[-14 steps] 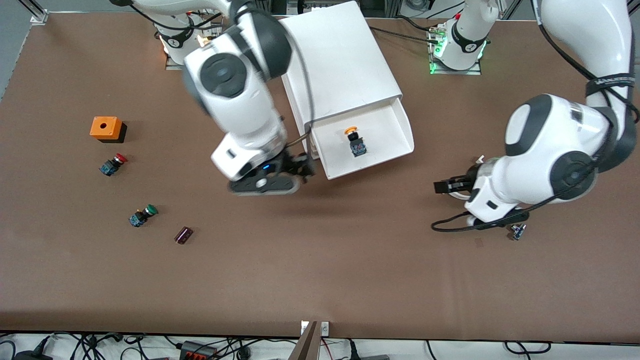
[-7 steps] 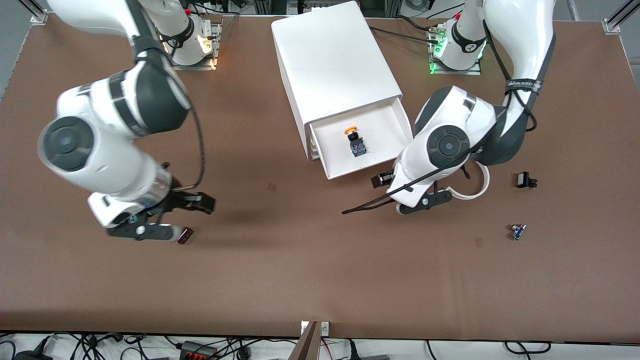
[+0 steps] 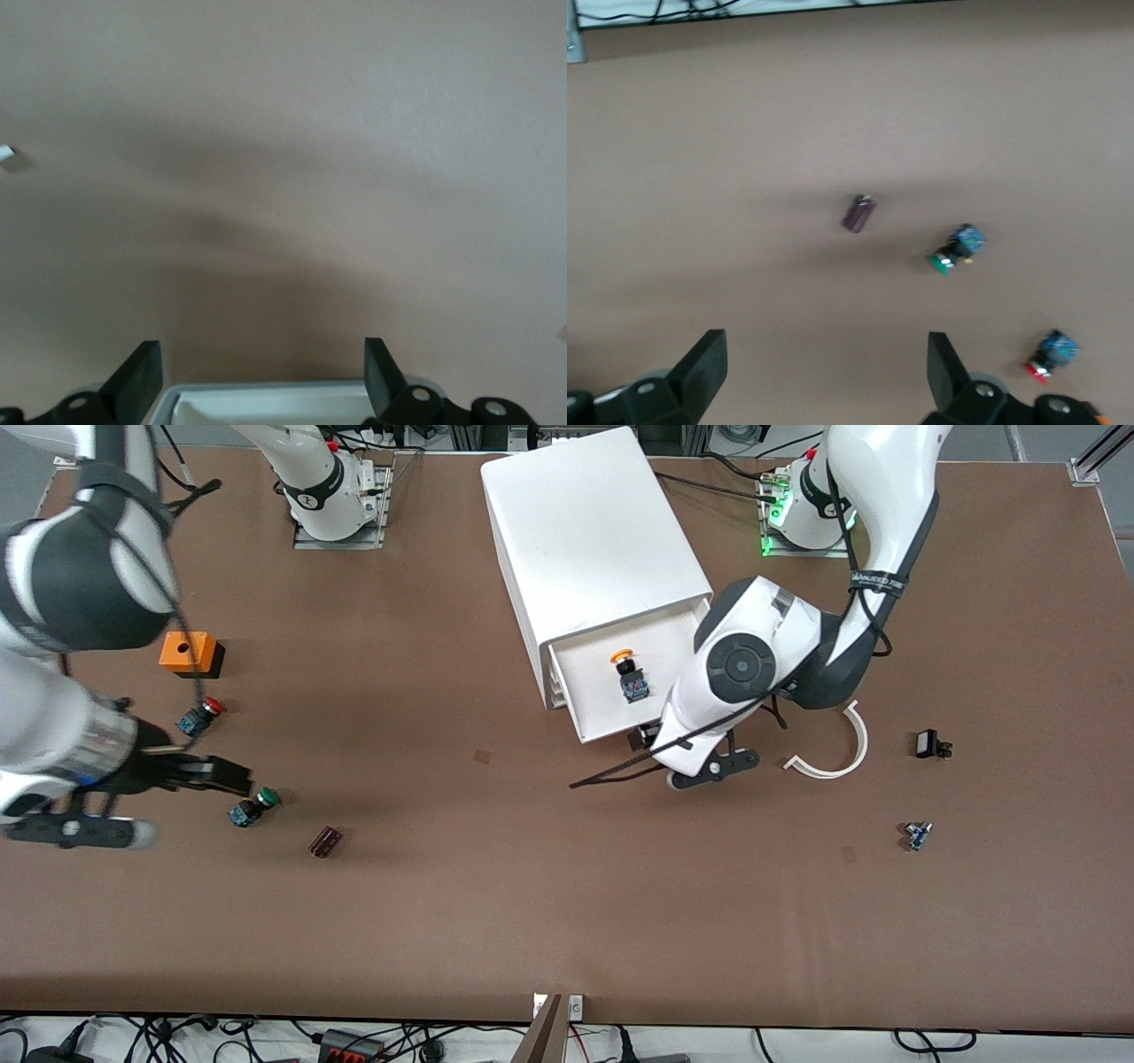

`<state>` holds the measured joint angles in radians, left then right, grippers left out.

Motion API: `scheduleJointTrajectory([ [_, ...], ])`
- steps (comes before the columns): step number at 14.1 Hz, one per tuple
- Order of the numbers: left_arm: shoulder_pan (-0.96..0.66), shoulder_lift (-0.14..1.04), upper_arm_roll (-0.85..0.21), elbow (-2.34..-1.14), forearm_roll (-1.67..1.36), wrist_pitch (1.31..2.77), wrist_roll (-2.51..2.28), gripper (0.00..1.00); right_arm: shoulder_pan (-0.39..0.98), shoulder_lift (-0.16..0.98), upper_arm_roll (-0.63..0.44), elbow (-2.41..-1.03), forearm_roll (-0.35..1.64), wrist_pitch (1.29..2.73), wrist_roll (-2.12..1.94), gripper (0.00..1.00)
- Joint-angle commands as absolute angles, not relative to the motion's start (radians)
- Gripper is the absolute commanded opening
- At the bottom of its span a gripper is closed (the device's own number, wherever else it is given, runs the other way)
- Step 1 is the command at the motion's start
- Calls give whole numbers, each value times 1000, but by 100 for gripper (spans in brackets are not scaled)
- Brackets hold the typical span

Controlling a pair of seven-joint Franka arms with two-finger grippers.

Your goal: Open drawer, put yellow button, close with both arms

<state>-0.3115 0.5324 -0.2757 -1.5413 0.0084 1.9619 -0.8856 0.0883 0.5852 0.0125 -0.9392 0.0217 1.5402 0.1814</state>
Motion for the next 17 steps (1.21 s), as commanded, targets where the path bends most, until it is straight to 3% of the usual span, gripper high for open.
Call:
scheduleJointTrajectory([
  [1,-327,462,-296,-1617,29,1971,-943,100,23,522,32,-985,17,1520,147,100],
  [6,-322,396,-385,-1721,28,1970,-962,100,-66,315,32,-1205,14,1523,20,100],
  [11,-316,376,-463,-1775,26,1970,-1015,100,-89,250,34,-1262,-15,1508,-23,100],
  [17,-316,374,-485,-1789,26,1968,-1051,100,-87,-24,35,-1673,-25,1680,-25,100],
])
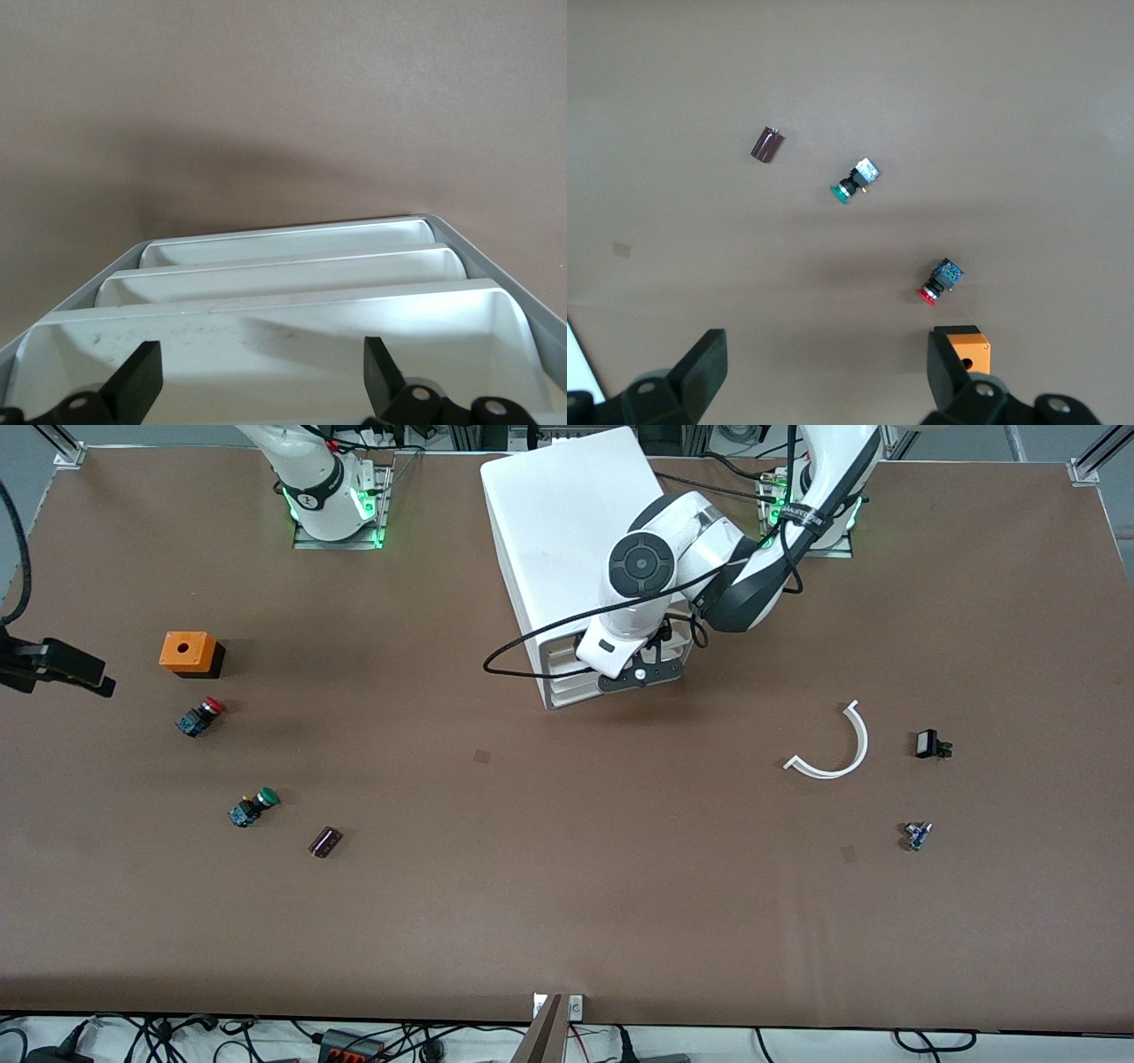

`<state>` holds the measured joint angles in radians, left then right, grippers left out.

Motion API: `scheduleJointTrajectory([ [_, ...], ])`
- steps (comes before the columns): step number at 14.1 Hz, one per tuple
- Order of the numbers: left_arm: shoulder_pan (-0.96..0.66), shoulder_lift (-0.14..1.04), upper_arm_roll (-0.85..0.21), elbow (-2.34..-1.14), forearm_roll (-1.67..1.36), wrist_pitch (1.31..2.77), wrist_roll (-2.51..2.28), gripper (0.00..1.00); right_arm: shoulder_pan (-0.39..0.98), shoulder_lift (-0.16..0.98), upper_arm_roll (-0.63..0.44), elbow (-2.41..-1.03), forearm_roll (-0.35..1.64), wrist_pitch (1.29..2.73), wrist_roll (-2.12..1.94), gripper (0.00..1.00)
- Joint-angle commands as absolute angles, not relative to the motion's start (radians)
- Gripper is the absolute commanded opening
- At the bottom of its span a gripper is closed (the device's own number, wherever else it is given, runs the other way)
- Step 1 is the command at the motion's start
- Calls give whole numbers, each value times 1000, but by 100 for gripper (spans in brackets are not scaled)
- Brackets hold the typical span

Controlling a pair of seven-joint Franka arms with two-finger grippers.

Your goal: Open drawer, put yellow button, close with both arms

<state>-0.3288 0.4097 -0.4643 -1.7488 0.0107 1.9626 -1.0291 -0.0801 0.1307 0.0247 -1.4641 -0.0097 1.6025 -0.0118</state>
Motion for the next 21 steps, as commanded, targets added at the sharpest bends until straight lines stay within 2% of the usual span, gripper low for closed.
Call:
scheduleJointTrajectory([
  [1,-314,374,-483,-1787,26,1968,-1046,100,-90,-32,35,-1681,-23,1663,-25,100],
  [4,-278,374,-474,-1757,32,1956,-1031,100,-95,-26,34,-1671,-23,1652,-52,100],
  [11,-80,370,-483,-1580,201,1697,-642,100,-98,-17,34,-1657,-18,1641,-58,100],
  [17,132,289,-480,-1516,219,1657,-263,100,-94,-23,34,-1663,-25,1651,-61,100],
  [21,152,201,-437,-1494,203,1611,-125,100,-92,-20,34,-1663,-25,1649,-61,100],
])
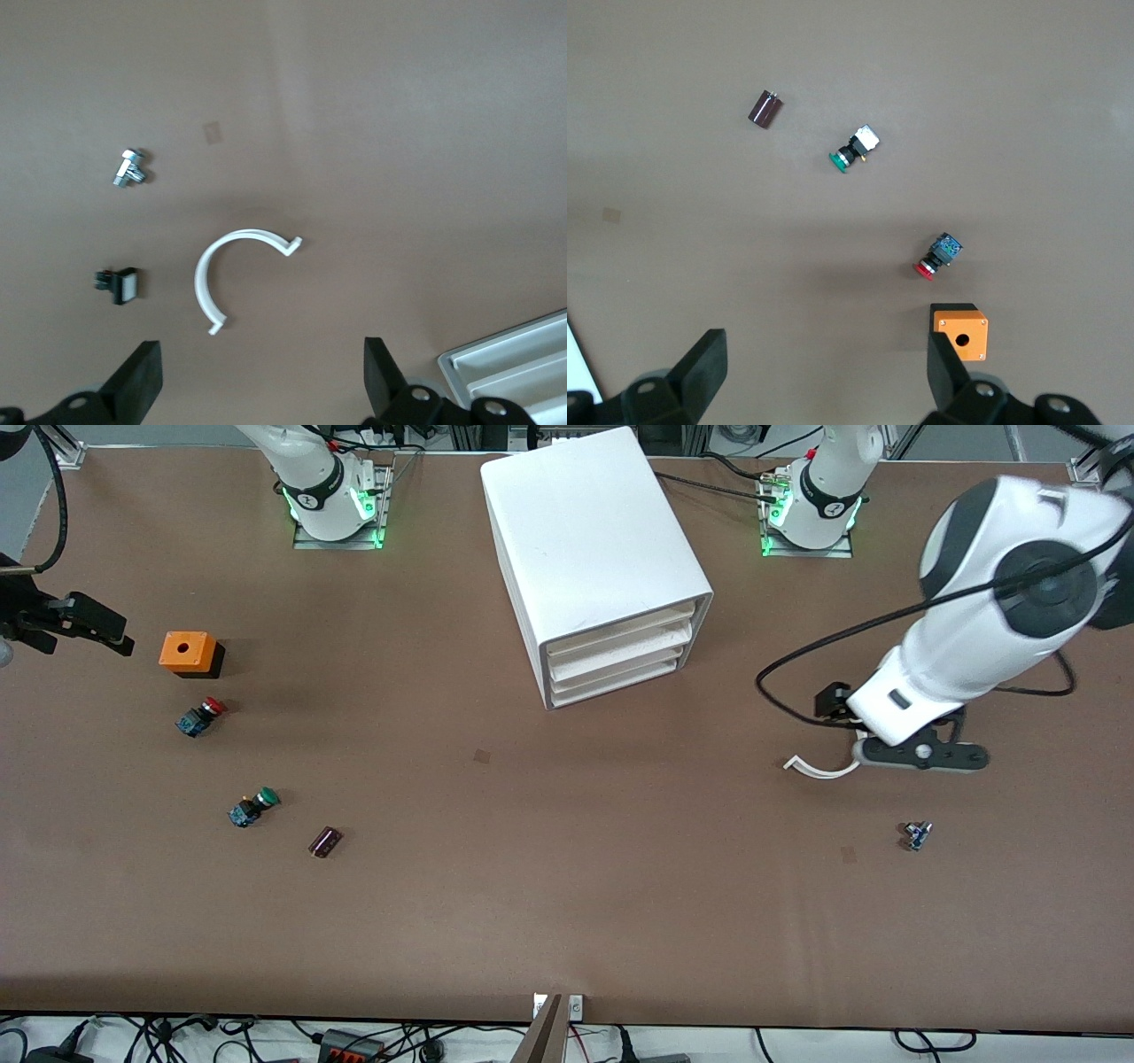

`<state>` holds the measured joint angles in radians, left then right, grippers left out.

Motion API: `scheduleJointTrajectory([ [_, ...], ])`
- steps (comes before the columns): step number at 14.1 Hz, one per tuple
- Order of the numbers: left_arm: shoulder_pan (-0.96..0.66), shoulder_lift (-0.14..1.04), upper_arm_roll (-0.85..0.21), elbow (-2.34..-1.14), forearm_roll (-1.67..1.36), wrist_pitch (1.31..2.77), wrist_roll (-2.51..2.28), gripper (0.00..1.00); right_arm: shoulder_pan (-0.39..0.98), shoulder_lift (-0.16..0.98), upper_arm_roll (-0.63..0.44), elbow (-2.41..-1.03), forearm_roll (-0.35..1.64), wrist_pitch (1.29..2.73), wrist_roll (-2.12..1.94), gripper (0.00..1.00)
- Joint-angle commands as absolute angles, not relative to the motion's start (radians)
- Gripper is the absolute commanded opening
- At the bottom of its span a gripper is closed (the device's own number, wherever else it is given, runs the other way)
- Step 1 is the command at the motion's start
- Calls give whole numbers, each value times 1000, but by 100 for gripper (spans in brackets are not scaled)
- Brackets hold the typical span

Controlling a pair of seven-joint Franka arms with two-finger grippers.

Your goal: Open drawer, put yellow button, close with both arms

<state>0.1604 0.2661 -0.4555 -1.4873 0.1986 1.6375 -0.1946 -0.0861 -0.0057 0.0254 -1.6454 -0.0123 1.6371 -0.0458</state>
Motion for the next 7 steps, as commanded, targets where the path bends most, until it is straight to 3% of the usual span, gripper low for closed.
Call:
scheduleJointTrajectory([
  [1,132,166,-358,-1509,180,1611,-59,100,-92,-20,34,-1663,-25,1649,-61,100],
  [4,14,45,-130,-1633,72,1666,89,100,-92,-17,34,-1664,-25,1652,-61,100],
  [7,-28,-49,-52,-1771,69,1736,100,100,-91,-15,35,-1666,-25,1652,-60,100],
])
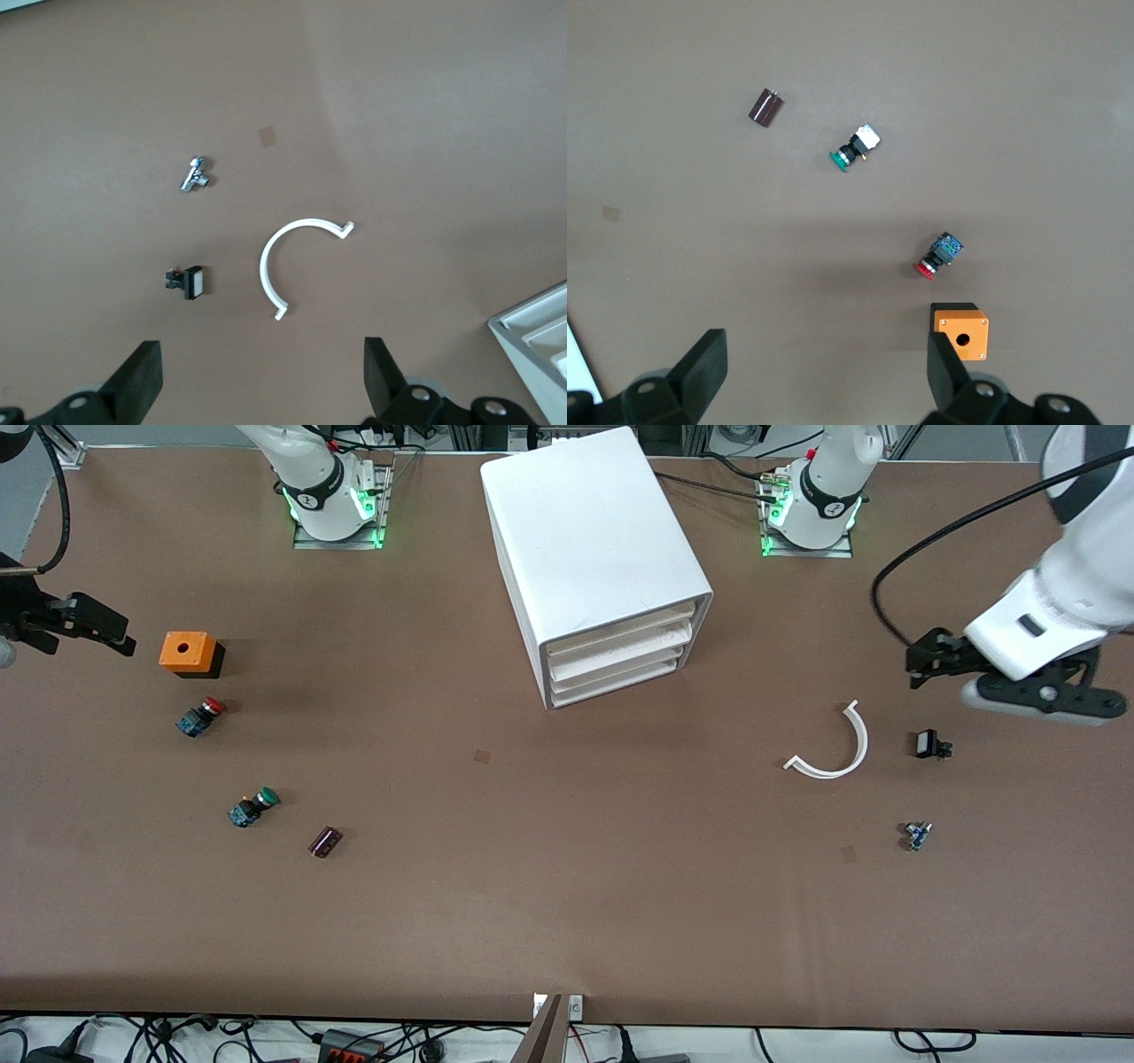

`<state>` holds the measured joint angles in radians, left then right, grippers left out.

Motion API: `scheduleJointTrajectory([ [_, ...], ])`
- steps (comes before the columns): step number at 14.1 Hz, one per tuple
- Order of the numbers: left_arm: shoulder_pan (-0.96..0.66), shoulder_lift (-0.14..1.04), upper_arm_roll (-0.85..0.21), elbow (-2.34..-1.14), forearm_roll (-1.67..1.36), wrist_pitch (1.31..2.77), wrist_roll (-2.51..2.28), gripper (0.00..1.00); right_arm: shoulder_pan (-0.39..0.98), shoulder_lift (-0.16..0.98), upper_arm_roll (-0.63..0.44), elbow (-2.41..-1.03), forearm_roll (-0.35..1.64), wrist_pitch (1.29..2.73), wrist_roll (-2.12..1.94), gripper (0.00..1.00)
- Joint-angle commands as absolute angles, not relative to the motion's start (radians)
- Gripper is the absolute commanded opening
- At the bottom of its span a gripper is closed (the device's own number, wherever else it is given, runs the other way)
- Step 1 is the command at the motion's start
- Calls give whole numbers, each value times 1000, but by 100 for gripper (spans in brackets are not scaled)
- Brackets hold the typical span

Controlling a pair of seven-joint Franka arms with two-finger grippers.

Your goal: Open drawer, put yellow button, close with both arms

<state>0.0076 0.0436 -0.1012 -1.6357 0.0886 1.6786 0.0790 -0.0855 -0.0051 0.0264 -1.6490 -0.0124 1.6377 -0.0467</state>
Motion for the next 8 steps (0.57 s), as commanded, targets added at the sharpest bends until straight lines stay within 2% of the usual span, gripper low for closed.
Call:
scheduleJointTrajectory([
  [1,-31,-55,-23,-1793,64,1736,101,100,-91,-15,35,-1667,-25,1652,-60,100],
  [8,-34,-32,-32,-1740,64,1661,87,100,-91,-20,35,-1671,-25,1651,-60,100],
])
